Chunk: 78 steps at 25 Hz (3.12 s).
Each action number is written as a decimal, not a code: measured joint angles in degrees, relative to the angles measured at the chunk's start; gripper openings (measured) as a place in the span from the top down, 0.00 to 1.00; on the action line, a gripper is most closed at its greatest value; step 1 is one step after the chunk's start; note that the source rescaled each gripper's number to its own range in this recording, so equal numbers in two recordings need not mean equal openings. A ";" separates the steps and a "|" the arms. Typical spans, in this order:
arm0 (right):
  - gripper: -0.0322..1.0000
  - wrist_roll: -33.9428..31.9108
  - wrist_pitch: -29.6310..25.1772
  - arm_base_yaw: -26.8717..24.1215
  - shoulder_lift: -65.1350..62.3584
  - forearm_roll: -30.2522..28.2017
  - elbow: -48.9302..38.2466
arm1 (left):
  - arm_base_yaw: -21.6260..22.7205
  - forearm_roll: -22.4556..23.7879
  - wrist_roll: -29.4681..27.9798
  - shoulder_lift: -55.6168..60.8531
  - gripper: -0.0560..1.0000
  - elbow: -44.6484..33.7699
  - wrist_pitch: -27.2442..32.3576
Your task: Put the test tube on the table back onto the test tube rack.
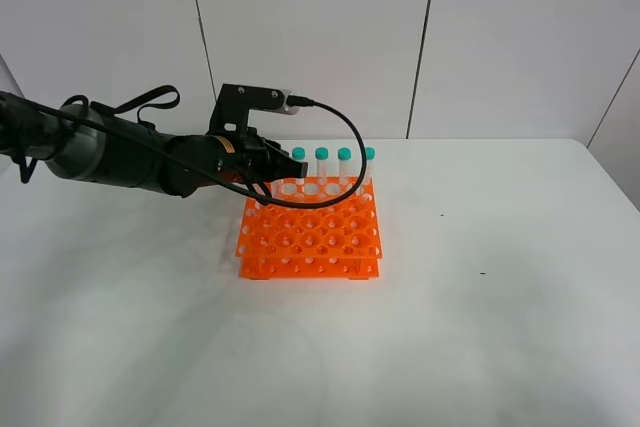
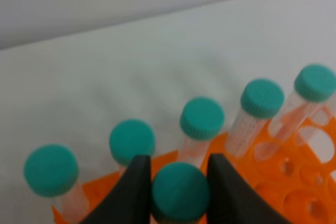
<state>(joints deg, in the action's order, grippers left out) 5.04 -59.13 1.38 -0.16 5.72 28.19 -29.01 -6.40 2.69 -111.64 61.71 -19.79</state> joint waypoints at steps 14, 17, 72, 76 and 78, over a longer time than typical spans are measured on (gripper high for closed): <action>0.00 0.00 0.00 0.00 0.00 0.05 0.00 | 0.00 0.01 -0.48 -0.26 0.94 -2.01 -2.92; 0.00 0.00 0.00 0.00 0.00 0.05 0.00 | 0.00 0.13 -0.83 -0.26 0.94 -2.01 -3.28; 0.00 0.00 0.00 0.00 0.00 0.07 0.00 | 0.06 2.57 -2.69 9.06 0.53 -1.96 -1.59; 0.00 0.00 0.00 0.00 0.00 0.07 0.00 | 0.06 2.62 -1.81 16.04 0.33 -1.96 4.45; 0.00 0.00 0.00 0.00 0.00 0.07 0.00 | 0.06 2.64 -0.04 19.15 0.15 -1.96 9.24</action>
<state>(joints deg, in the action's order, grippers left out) 5.04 -59.13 1.38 -0.16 5.79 28.19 -28.95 -3.76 2.65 -92.49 59.75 -10.55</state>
